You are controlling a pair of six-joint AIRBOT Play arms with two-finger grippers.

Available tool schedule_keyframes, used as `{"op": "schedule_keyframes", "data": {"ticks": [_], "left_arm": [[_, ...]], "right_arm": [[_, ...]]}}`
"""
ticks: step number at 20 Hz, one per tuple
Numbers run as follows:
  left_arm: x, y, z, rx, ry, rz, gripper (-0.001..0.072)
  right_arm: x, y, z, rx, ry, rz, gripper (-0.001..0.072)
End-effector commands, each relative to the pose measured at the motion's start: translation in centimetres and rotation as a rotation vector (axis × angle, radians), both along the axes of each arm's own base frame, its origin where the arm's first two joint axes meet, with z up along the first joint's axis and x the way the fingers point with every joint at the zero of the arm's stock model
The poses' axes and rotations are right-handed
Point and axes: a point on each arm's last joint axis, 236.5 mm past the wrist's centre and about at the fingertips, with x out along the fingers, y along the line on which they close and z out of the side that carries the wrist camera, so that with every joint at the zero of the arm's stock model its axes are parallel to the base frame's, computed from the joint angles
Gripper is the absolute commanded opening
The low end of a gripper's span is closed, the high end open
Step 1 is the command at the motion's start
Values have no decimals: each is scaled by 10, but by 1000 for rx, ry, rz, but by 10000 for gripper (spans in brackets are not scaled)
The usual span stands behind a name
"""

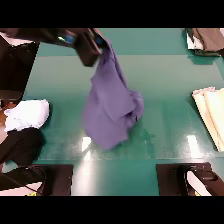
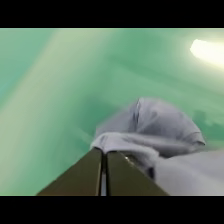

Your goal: Fold the shirts.

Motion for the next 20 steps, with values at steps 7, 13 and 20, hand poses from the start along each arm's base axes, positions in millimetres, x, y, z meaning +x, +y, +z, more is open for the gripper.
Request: {"op": "schedule_keyframes", "data": {"ticks": [7,13,20], "left_arm": [[34,7,-138,79,407,128,551],[11,126,-169,167,706,415,550],[-71,111,-285,234,870,458,550]], "right_arm": [[-6,-1,-9,-24,39,13,25],[-5,-1,-10,-30,39,16,25],[-1,-1,-13,-27,51,17,25]]}}
